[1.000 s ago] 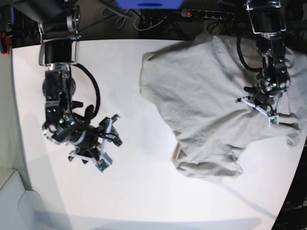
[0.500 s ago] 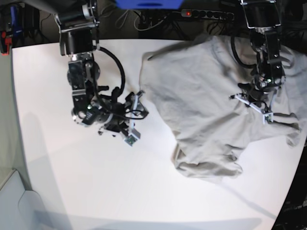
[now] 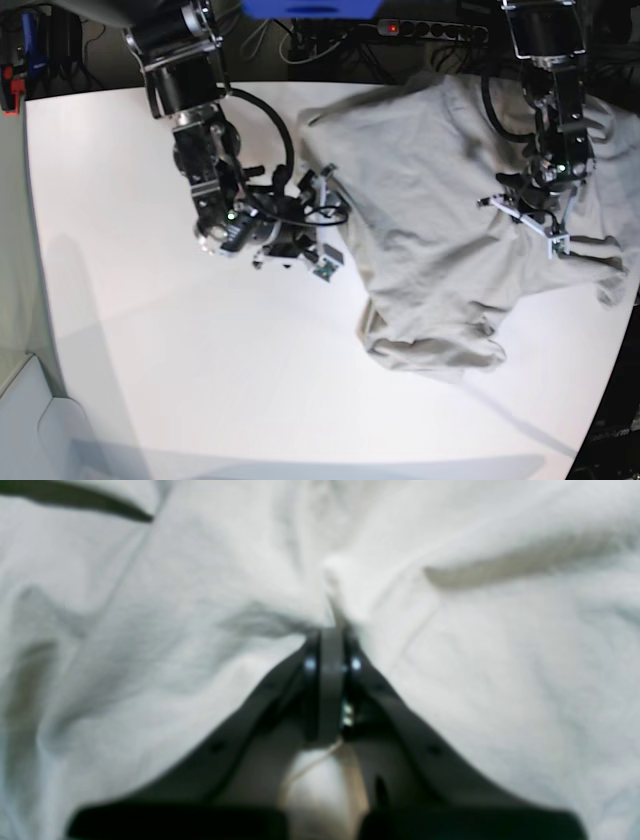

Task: Layout the t-shirt on the table in an organized manner, then fold the t-shirt properly
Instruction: 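Reach the right gripper to the t-shirt's bunched edge and grasp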

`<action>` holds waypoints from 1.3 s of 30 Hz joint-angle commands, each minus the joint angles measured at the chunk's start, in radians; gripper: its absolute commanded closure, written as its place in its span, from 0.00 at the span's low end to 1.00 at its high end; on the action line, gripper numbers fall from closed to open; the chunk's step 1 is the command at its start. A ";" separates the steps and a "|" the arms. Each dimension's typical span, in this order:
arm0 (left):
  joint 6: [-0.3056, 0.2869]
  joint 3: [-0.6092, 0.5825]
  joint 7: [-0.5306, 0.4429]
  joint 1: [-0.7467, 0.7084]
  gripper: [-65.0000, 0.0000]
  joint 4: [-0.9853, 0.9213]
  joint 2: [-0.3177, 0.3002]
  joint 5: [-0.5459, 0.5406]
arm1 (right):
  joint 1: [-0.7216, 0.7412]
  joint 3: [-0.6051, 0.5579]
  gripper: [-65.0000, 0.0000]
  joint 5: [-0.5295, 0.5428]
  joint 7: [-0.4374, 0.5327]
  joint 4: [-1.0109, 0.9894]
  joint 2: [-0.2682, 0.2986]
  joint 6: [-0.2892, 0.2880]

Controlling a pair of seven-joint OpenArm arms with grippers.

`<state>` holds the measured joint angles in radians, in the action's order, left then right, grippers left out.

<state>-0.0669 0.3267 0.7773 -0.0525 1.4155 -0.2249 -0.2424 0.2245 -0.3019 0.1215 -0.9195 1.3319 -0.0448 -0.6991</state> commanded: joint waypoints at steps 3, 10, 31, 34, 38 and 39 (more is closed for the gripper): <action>0.003 0.004 -0.002 0.009 1.00 0.015 -0.012 0.001 | 0.022 -0.049 0.45 0.016 0.017 0.014 -0.011 0.001; 0.003 0.004 -0.002 -0.011 1.00 0.015 -0.012 0.001 | -0.001 -0.089 0.45 0.016 0.017 0.014 -0.042 0.001; 0.003 0.005 -0.002 -0.013 1.00 0.015 -0.012 0.004 | 0.040 -0.299 0.45 0.016 0.015 0.130 0.081 0.001; 0.003 0.005 -0.002 -0.013 1.00 0.015 -0.012 0.005 | 0.071 -0.202 0.45 0.016 0.017 0.128 0.089 0.001; 0.003 0.005 -0.002 -0.013 1.00 0.009 -0.012 0.008 | 0.129 -0.030 0.45 0.016 0.020 0.123 0.066 0.001; 0.003 0.005 -0.002 -0.014 1.00 0.008 -0.014 0.010 | 0.149 0.011 0.45 0.016 0.018 0.119 0.049 0.001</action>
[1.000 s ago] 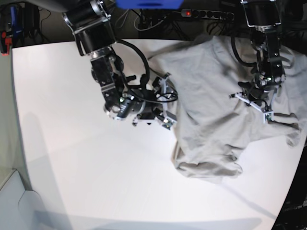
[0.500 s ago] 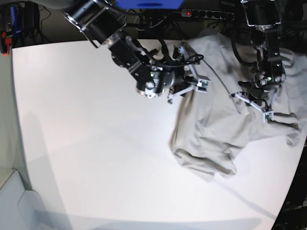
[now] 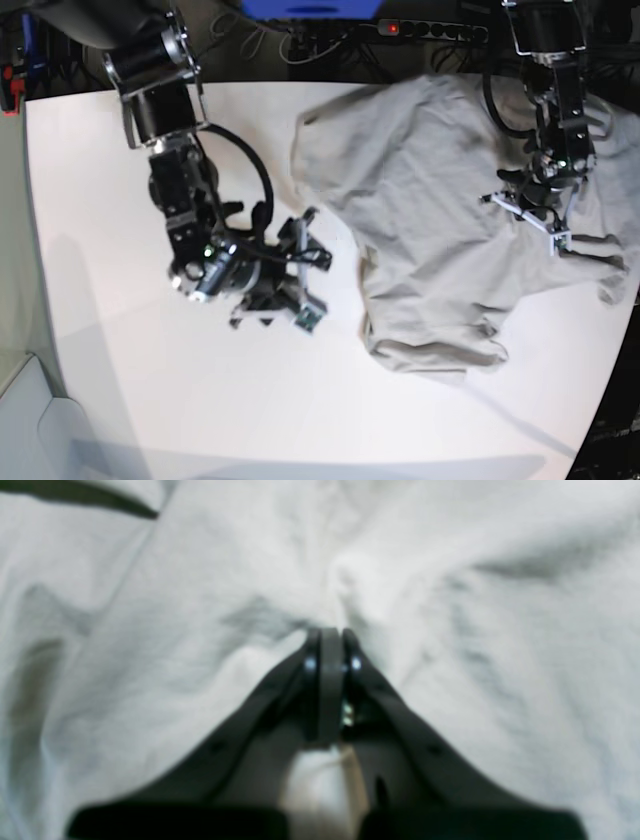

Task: Layout the t-shirt on the table in an organized manner, then fold the t-shirt properly
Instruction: 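Reach the right gripper to the t-shirt's bunched edge and grasp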

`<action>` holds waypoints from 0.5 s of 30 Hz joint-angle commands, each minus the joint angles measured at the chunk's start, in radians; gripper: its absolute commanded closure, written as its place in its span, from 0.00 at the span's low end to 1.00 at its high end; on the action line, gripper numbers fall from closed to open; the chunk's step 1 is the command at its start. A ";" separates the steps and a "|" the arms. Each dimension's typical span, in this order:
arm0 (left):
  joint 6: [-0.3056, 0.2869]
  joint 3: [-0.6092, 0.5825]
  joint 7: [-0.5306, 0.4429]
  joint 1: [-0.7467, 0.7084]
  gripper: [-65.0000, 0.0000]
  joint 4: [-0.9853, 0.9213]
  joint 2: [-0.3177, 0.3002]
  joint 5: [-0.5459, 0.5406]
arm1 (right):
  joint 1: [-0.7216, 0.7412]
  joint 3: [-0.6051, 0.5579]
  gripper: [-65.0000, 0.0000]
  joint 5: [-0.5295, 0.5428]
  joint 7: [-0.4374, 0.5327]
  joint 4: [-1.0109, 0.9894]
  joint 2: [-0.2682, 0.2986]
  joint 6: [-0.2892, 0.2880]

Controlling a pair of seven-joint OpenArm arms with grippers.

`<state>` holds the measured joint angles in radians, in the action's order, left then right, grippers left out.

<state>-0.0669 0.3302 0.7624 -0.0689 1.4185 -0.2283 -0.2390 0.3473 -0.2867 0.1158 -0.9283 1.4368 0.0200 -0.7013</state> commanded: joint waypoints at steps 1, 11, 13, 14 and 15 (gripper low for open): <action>0.003 0.002 0.012 0.001 1.00 0.003 -0.012 0.007 | 0.042 0.030 0.45 0.022 0.027 -0.001 -0.028 0.003; 0.003 0.002 0.012 -0.013 1.00 0.012 -0.055 -0.003 | 0.158 0.132 0.45 0.020 0.139 -0.356 -0.131 0.003; 0.003 0.002 0.012 -0.013 1.00 0.012 -0.053 -0.003 | 0.192 0.132 0.45 0.020 0.190 -0.420 -0.139 0.003; 0.003 0.002 0.012 -0.013 1.00 0.012 -0.052 -0.003 | 0.209 0.132 0.45 0.020 0.220 -0.454 -0.147 0.003; 0.003 -0.003 0.012 -0.013 1.00 0.011 -0.052 -0.003 | 0.227 0.132 0.45 0.020 0.249 -0.483 -0.150 0.003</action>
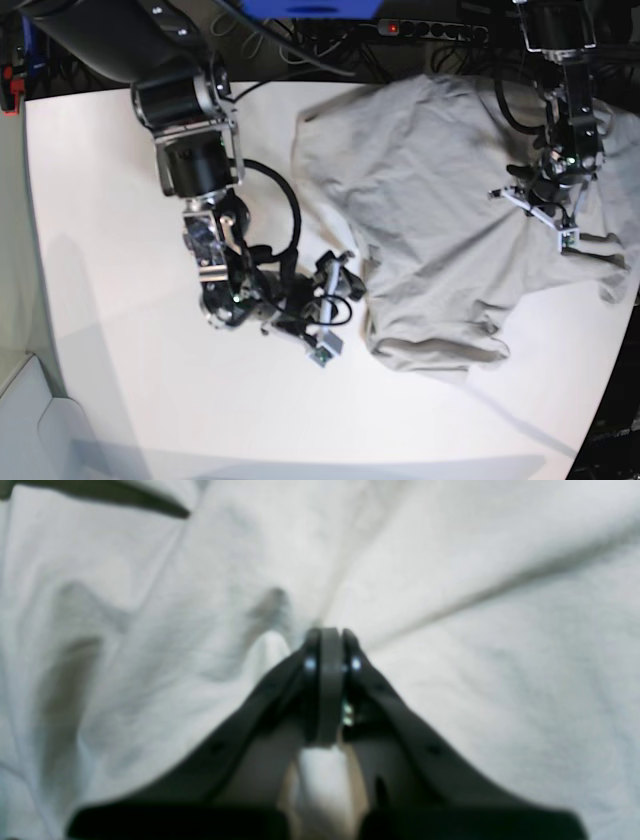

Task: Layout the t-shirt on the table in an organized manner, then fold the t-shirt properly
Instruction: 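Reach the right gripper to the t-shirt's bunched edge and grasp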

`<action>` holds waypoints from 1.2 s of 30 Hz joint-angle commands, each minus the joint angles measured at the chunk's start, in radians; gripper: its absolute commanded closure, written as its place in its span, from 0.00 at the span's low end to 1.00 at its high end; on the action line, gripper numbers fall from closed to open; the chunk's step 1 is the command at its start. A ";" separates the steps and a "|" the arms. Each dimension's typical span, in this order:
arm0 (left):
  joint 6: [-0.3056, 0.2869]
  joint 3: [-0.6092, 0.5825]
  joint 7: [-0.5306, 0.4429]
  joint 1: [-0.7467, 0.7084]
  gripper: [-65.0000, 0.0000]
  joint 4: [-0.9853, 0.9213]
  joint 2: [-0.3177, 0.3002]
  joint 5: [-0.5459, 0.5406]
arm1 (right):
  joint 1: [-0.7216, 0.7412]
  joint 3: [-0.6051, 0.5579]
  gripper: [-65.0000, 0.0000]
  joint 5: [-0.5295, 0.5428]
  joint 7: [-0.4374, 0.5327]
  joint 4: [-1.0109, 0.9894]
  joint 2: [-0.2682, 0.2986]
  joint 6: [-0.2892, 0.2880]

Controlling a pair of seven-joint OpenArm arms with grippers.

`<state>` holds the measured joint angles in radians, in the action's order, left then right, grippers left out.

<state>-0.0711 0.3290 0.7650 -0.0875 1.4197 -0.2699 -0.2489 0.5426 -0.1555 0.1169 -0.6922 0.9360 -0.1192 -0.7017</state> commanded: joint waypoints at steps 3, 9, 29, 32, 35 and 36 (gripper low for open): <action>0.007 -0.005 0.009 -0.010 1.00 0.011 -0.007 0.015 | 0.098 0.003 0.45 0.022 0.108 -0.081 -0.015 0.004; 0.007 -0.006 0.009 -0.016 1.00 0.013 -0.015 0.010 | 0.150 0.003 0.45 0.022 0.309 -0.213 -0.037 0.004; 0.007 -0.005 0.011 0.009 1.00 0.011 -0.016 0.013 | -0.129 -0.238 0.45 0.020 0.276 -0.208 -0.038 0.004; 0.007 -0.005 0.011 0.009 1.00 0.013 -0.016 0.010 | -0.146 -0.270 0.45 0.020 0.243 -0.162 -0.038 0.004; 0.007 -0.005 0.011 0.010 1.00 0.013 -0.016 0.013 | -0.197 -0.303 0.45 0.019 0.191 0.008 -0.015 0.004; 0.007 -0.005 0.011 0.010 1.00 0.013 -0.016 0.013 | -0.215 -0.319 0.45 0.019 0.168 0.082 0.003 0.004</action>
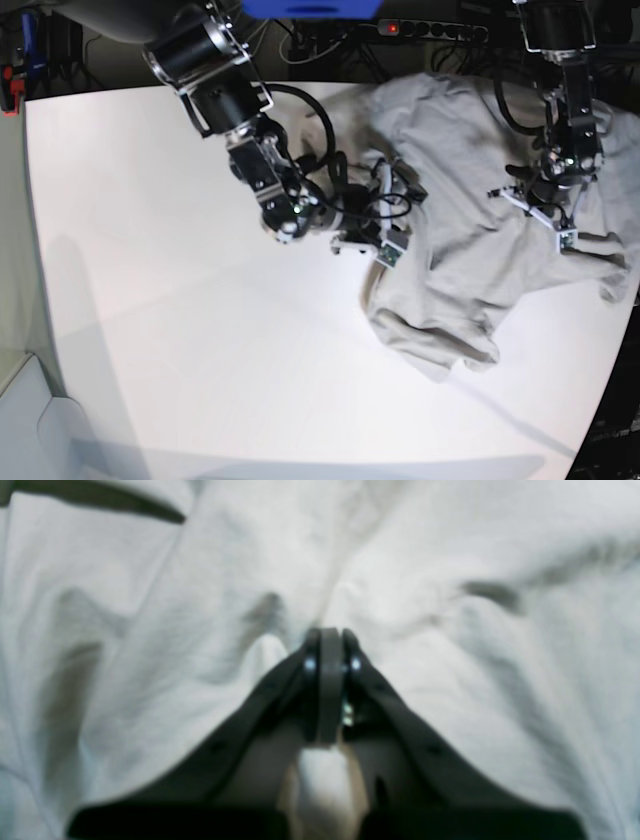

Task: Layout the t-shirt on the table in an organized manner, then fold the t-shirt properly
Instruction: 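Reach the right gripper to the t-shirt's bunched edge and grasp, then pull the grasped edge away from the left gripper to flatten the t-shirt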

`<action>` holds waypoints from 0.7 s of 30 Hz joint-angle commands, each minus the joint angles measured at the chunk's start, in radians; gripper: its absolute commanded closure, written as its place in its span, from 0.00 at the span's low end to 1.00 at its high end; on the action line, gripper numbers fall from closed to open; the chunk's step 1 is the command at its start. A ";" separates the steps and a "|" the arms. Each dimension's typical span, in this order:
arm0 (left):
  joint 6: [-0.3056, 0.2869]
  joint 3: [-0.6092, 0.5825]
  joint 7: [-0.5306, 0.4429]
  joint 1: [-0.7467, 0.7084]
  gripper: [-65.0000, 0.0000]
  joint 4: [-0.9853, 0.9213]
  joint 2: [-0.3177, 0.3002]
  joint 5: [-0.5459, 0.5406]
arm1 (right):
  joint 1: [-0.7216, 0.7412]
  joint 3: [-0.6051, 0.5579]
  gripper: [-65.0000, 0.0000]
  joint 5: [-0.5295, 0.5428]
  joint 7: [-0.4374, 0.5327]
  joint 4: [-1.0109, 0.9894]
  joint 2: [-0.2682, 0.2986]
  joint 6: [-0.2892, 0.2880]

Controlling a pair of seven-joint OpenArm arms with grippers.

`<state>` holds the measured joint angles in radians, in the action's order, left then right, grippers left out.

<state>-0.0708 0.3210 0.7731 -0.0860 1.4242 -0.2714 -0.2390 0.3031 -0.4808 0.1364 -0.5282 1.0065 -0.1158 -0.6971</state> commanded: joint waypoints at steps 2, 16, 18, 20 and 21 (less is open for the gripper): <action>0.007 0.004 -0.001 0.009 1.00 0.003 -0.015 0.005 | 0.005 -0.008 0.45 -0.001 -0.028 0.124 0.017 -0.001; 0.007 0.007 0.001 0.022 1.00 0.007 -0.016 0.007 | 0.025 0.043 0.45 -0.002 -0.205 0.432 0.032 -0.001; 0.007 0.004 0.001 0.015 1.00 0.008 -0.016 0.007 | 0.058 0.089 0.45 -0.001 -0.201 0.391 0.015 -0.001; 0.007 0.004 -0.007 0.004 1.00 0.008 -0.016 0.007 | 0.101 0.138 0.45 -0.001 -0.197 0.328 -0.009 -0.001; 0.007 0.004 -0.007 0.004 1.00 0.008 -0.016 0.007 | 0.117 0.164 0.45 -0.001 -0.186 0.295 -0.018 -0.001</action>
<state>-0.0708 0.3218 0.7555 -0.0887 1.4185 -0.2764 -0.2356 0.4004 -0.3145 0.1150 -0.7410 1.2812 -0.1238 -0.6991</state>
